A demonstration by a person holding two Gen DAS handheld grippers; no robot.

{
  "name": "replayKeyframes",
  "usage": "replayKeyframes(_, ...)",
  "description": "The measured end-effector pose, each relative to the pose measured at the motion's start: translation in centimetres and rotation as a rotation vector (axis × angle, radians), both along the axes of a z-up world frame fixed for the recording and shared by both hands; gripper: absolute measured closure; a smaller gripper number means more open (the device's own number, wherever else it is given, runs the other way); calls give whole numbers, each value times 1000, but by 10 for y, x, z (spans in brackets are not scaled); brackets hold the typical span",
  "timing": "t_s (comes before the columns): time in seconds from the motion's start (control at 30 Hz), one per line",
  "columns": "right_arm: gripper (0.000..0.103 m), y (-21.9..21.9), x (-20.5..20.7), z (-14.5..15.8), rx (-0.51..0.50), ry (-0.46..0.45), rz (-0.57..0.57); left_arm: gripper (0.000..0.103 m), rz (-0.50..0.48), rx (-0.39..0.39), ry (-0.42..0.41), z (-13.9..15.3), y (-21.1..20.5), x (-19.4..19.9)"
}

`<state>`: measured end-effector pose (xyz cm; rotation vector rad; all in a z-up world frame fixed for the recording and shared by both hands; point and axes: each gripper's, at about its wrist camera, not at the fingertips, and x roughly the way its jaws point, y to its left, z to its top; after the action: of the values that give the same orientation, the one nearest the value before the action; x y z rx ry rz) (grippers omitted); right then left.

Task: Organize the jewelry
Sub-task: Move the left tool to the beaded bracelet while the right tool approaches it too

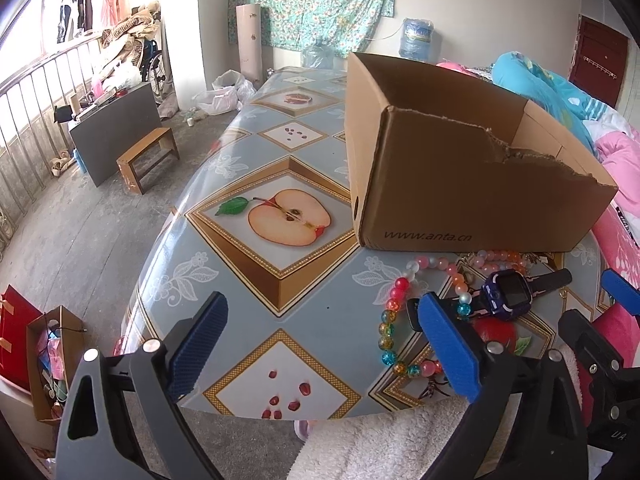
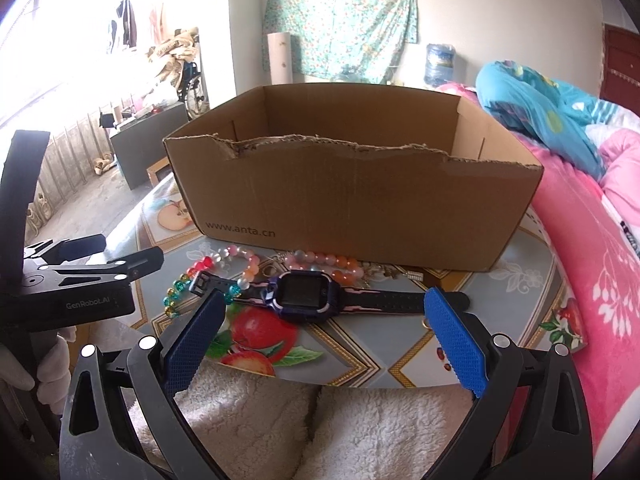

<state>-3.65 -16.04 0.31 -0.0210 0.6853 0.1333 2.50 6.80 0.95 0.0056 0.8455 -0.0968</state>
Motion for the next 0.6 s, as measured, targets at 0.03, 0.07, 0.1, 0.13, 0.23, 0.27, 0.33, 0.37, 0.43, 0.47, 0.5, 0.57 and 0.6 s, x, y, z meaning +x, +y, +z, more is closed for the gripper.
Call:
replayKeyframes(0.03, 8, 2, 0, 1, 9, -13, 12, 14, -8, 2, -4, 0, 0, 1)
replayKeyframes(0.07, 9, 3, 1, 3, 20, -21, 23, 15, -17, 1, -6, 0, 1, 1)
replayKeyframes(0.1, 14, 5, 2, 3, 34, -27, 35, 19, -32, -7, -4, -1, 1, 3)
replayKeyframes(0.13, 18, 7, 3, 4, 48, -28, 48, 25, -48, -16, -2, -2, 1, 3)
replayKeyframes(0.23, 30, 11, 8, 4, 103, -17, 87, 37, -110, -44, 7, -5, 0, 5)
replayKeyframes(0.27, 37, 11, 11, 4, 126, -6, 99, 39, -132, -55, 11, -6, -1, 4)
replayKeyframes(0.33, 46, 13, 16, 2, 169, 22, 123, 48, -192, -76, 22, -9, -5, 4)
replayKeyframes(0.37, 53, 14, 18, 1, 183, 36, 135, 50, -222, -77, 28, -11, -8, 3)
replayKeyframes(0.43, 60, 19, 25, -2, 209, 75, 165, 57, -270, -66, 40, -14, -15, 3)
replayKeyframes(0.47, 67, 22, 28, -4, 224, 100, 179, 59, -287, -56, 44, -16, -18, 4)
replayKeyframes(0.5, 74, 24, 31, -7, 234, 122, 190, 63, -301, -47, 51, -18, -21, 5)
replayKeyframes(0.57, 80, 30, 35, -11, 241, 164, 210, 70, -317, -36, 63, -22, -24, 7)
replayKeyframes(0.6, 83, 33, 37, -12, 234, 177, 211, 72, -321, -30, 66, -23, -25, 9)
